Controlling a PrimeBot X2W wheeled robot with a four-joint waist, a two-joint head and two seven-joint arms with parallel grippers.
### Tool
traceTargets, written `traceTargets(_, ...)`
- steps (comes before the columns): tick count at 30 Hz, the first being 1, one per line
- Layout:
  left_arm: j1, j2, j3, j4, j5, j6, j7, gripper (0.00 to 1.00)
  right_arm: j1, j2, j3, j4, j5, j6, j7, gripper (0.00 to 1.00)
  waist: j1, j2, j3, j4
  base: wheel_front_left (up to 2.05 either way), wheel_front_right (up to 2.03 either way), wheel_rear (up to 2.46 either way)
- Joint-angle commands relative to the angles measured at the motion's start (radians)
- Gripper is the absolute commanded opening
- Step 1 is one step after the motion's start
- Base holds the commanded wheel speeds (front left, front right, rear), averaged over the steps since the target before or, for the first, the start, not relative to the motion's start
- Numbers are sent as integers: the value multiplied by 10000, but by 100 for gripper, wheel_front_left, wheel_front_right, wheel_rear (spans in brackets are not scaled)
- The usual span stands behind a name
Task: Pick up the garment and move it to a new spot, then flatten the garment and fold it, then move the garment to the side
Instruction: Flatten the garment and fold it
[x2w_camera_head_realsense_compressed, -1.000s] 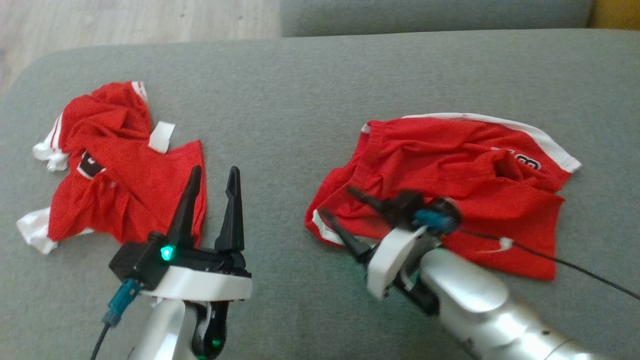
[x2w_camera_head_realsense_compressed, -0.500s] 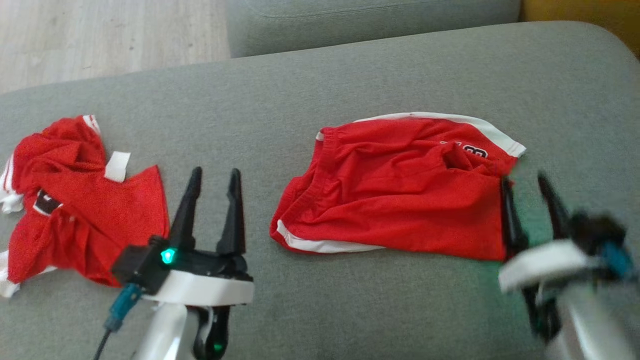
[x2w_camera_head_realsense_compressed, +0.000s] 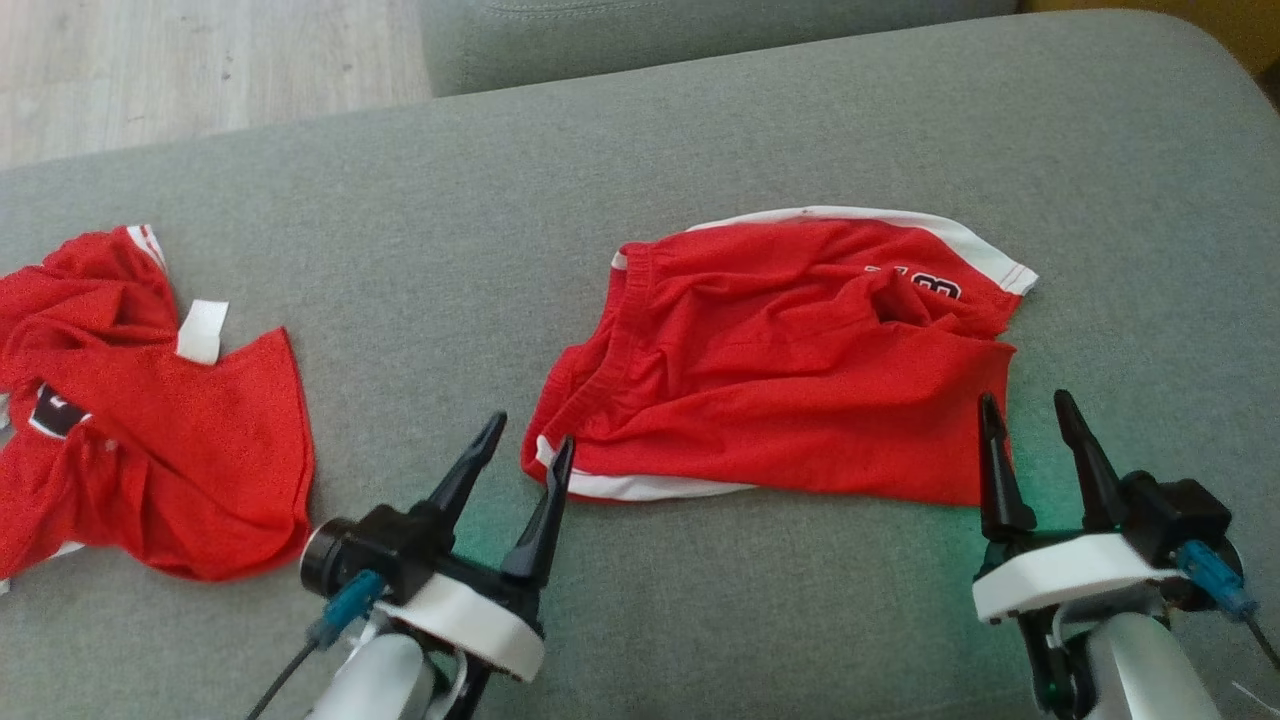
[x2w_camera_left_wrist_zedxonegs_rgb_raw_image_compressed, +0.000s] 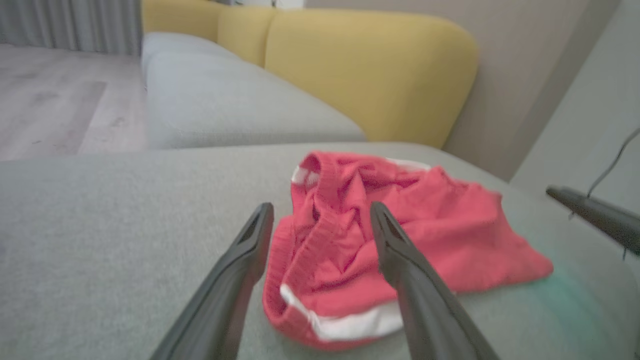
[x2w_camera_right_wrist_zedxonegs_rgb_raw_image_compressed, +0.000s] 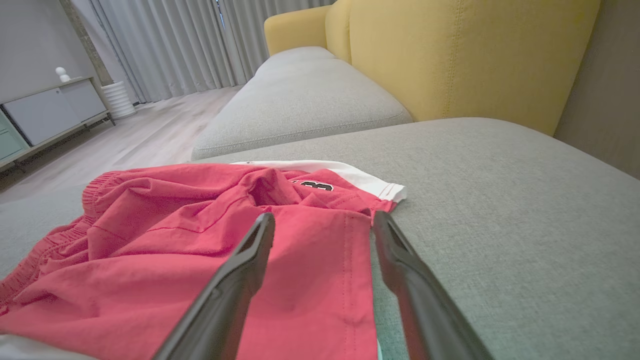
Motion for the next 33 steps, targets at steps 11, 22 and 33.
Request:
traceTargets(11, -1813, 1098, -1729, 1425, -214, 16, 1028, 100, -358, -20, 279, -250, 312, 67, -110, 100, -1, 0, 300, -183, 0, 0, 0)
traceTargets(22, -2462, 1289, -2195, 2496, -614, 204, 1922, 100, -431, -19, 280, -256, 416, 67, -110, 100, -1, 0, 407, -258, 0, 0, 0)
traceTargets(33, -2612, 1267, -2765, 2225, -1114, 42, 1587, 83, -415, -19, 281, -131, 364, 67, -110, 100, -1, 0, 343, -268, 0, 0, 0)
